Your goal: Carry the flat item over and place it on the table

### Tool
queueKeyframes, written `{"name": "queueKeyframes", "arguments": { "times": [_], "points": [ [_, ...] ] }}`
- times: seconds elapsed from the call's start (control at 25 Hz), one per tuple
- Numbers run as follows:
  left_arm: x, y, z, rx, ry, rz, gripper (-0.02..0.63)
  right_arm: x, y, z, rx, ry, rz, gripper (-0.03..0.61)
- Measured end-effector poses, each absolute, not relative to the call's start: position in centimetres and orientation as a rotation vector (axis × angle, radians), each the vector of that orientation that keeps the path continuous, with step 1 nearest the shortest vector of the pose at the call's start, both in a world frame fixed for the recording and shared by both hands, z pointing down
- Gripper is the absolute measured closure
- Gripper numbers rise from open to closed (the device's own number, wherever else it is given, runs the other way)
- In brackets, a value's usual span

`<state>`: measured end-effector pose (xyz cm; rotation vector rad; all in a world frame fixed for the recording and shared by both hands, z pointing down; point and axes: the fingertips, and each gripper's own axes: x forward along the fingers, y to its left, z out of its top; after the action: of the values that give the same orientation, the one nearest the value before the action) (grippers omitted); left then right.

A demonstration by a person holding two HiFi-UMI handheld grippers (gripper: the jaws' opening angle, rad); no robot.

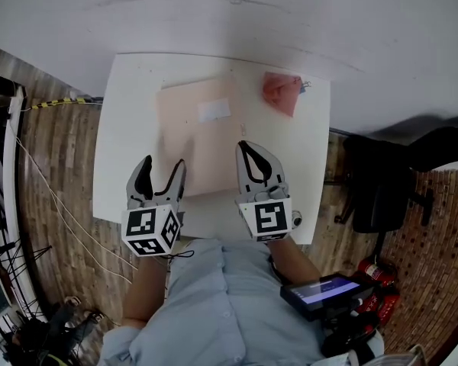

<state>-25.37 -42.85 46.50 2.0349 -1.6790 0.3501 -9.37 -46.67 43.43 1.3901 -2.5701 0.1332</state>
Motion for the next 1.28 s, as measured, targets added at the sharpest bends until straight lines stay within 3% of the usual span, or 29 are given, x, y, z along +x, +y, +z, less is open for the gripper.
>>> {"name": "queueKeyframes", "arguments": {
  "times": [0.28, 0.44, 0.84, 1.28],
  "points": [
    [-25.0, -42.0, 42.0, 2.125, -1.862, 0.267, 0.466, -9.2, -45.6, 40.6, 1.377, -2.643, 0.067, 0.566],
    [-24.1, -41.5, 38.5, 2.198, -1.984, 0.217, 0.612, -8.9, -44.9, 39.0, 1.369, -2.684, 0.059, 0.566],
    [-23.0, -38.5, 33.7, 2.208, -2.205, 0.171, 0.612, -8.7, -42.2, 36.4, 1.283, -2.759, -0.019, 0.569],
    [-24.8, -34.7, 32.0, 2.347, -2.158, 0.130, 0.612, -10.9, -37.7, 34.8, 1.430, -2.681, -0.078, 0.574]
  ]
}}
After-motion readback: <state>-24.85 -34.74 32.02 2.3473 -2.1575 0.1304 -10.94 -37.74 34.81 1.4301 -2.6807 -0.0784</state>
